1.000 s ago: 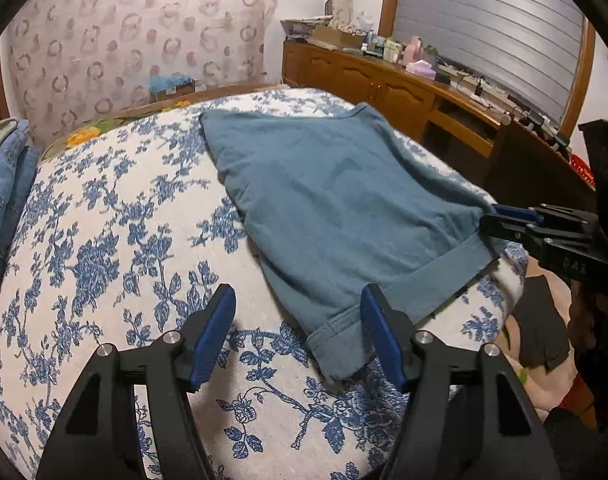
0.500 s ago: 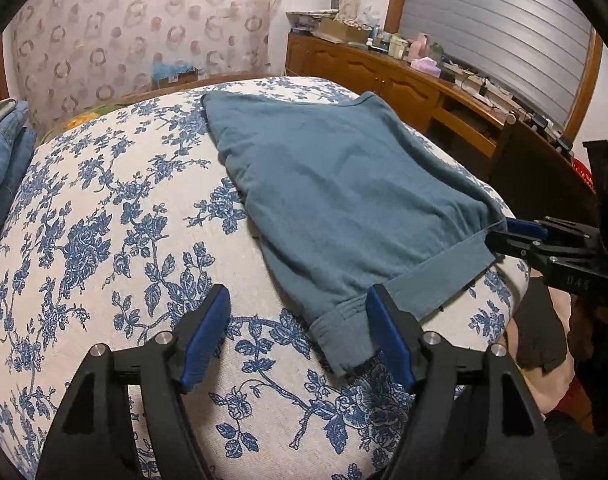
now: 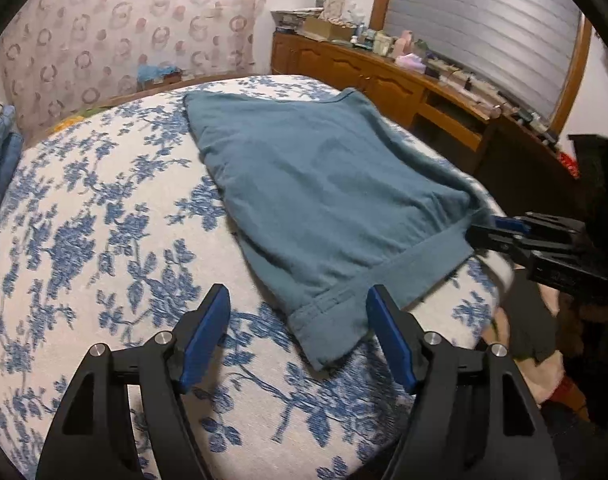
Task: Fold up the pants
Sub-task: 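Grasp the hem with both grippers and fold the shorts in half over themselves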
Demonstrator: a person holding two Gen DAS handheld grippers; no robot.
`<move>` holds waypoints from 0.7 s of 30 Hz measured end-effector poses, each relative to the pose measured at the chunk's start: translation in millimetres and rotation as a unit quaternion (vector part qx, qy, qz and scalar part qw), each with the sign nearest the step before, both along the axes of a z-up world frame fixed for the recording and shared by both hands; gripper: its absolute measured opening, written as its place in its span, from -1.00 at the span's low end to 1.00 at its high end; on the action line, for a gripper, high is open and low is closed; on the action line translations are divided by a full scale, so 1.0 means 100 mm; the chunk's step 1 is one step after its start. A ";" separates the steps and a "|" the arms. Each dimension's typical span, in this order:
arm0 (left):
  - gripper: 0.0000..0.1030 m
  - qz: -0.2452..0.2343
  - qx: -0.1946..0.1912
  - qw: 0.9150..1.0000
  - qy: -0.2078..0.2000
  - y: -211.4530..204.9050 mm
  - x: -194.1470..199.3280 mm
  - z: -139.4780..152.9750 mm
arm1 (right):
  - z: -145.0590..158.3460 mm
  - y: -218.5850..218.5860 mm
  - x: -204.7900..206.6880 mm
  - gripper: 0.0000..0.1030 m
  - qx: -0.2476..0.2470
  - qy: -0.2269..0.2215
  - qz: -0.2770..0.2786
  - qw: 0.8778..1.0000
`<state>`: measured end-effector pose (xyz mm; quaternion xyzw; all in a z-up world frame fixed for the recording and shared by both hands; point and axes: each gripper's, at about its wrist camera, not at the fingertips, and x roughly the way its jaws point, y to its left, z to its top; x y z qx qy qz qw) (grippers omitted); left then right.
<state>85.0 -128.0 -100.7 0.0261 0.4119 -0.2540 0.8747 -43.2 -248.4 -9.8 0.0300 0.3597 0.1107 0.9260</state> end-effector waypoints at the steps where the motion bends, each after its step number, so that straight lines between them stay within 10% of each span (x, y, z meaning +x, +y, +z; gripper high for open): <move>1: 0.16 -0.001 -0.002 1.000 0.000 0.01 -0.01 0.00 | 0.00 0.00 -0.01 -0.61 -0.002 -0.002 -0.001 1.000; 10: 0.00 -0.002 0.019 1.000 -0.011 -0.02 -0.09 -0.01 | 0.00 0.02 -0.04 -0.79 0.001 -0.013 0.002 1.000; 13: -0.43 -0.020 0.014 1.000 -0.010 -0.05 -0.11 -0.01 | 0.00 0.02 -0.05 -0.80 0.003 -0.016 0.003 1.000; 21: -0.77 -0.031 0.002 0.999 -0.017 -0.04 -0.16 0.09 | 0.06 0.01 -0.09 -0.81 0.020 -0.022 0.015 0.999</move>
